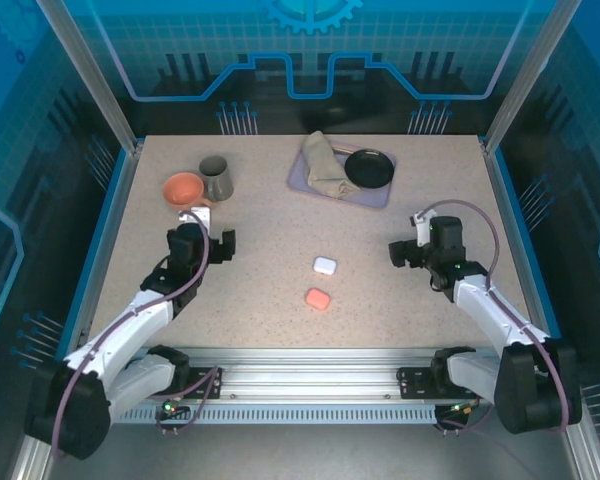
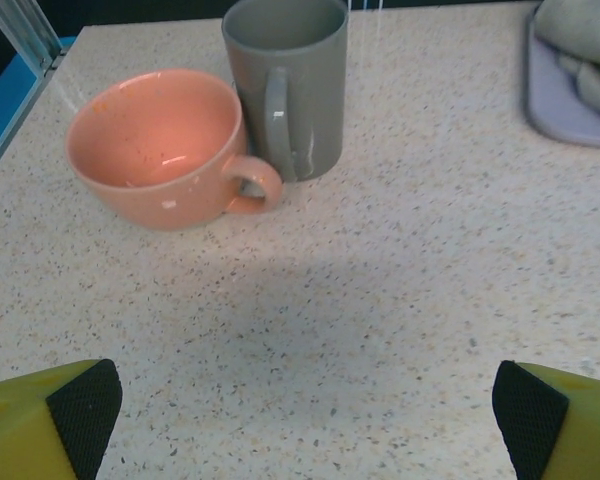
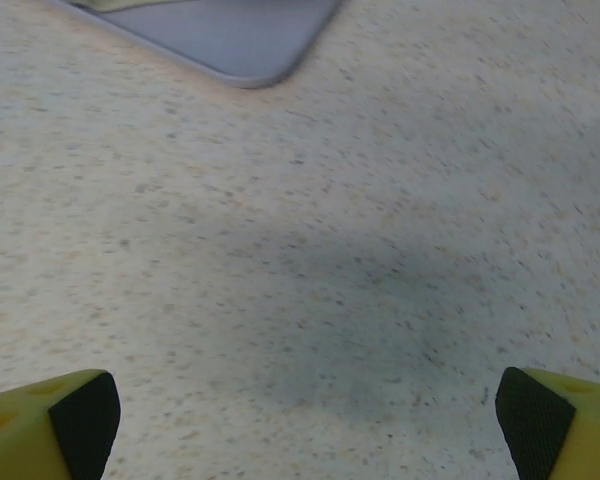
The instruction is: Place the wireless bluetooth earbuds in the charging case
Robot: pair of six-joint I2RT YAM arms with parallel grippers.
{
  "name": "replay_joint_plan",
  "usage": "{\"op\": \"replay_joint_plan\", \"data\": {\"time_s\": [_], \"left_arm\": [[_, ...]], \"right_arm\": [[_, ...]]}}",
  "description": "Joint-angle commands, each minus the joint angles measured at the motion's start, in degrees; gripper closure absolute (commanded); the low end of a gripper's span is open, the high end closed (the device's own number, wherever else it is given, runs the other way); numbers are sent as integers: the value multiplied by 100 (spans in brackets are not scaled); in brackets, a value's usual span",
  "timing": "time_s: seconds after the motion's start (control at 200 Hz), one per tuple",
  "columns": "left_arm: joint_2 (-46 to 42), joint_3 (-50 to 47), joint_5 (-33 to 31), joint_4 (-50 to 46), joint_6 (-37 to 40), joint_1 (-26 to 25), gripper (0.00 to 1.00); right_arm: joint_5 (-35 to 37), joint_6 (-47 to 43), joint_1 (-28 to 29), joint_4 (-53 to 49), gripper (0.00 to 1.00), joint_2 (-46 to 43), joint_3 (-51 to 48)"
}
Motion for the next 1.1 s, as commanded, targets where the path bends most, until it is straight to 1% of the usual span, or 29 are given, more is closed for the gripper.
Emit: {"op": "replay_joint_plan", "data": {"time_s": [0.0,0.115,0.18,0.29,0.34,0.39,0.485,0.54,0.555,0.58,0.615,0.65,0.685,0.705,0.745,0.785,0.85,0.9,0.99,1.096], "left_arm": [[311,-331,148,1171,351,195,1],[553,-736,619,2115,614,392,1],[708,-925,898,2551,690,574,1],[1017,-1201,1201,3318,669,940,1],[1081,-1230,1431,3493,637,1070,1],[1216,-1298,1684,3898,604,1209,1],[1536,-1204,2073,4176,631,1308,1],[1775,-1144,2382,4379,572,1368,1],[1889,-1156,2439,4534,565,1375,1],[2051,-1164,2520,4716,605,1377,1],[2342,-1144,2541,4876,619,1377,1],[2618,-1163,2566,5177,629,1382,1],[2899,-1159,2571,5496,653,1386,1],[2891,-1116,2572,5411,650,1386,1],[2763,-962,2576,4853,617,1402,1],[2833,-908,2610,4888,632,1403,1],[2866,-652,2433,4443,522,1432,1],[2896,-502,2233,4188,290,1540,1],[2902,-497,2225,4194,252,1570,1],[2899,-498,2225,4199,252,1572,1]], "right_arm": [[-119,368,-231,1620,0,205,-347],[-455,177,-309,2413,0,631,-508],[-661,66,-323,2611,0,846,-459],[-792,-27,-328,3338,0,1141,-489],[-851,-84,-328,3601,0,1294,-480],[-892,-99,-329,3894,0,1478,-477],[-883,-127,-326,4374,0,1969,-512],[-911,-141,-321,4853,0,2262,-605],[-914,-149,-320,4868,0,2253,-609],[-915,-146,-328,4609,0,2181,-573],[-933,-148,-327,4769,0,2233,-598],[-916,-148,-324,4618,0,2201,-564],[-914,-139,-326,4716,0,2228,-578],[-907,-141,-330,4648,0,2212,-565],[-905,-137,-324,4699,0,2225,-571],[-891,-138,-322,4650,0,2216,-559],[-882,-138,-315,4659,0,2217,-559],[-854,-141,-312,4655,0,2217,-559],[-694,-147,-256,4646,0,2219,-554],[-687,-147,-249,4635,0,2225,-545]]}}
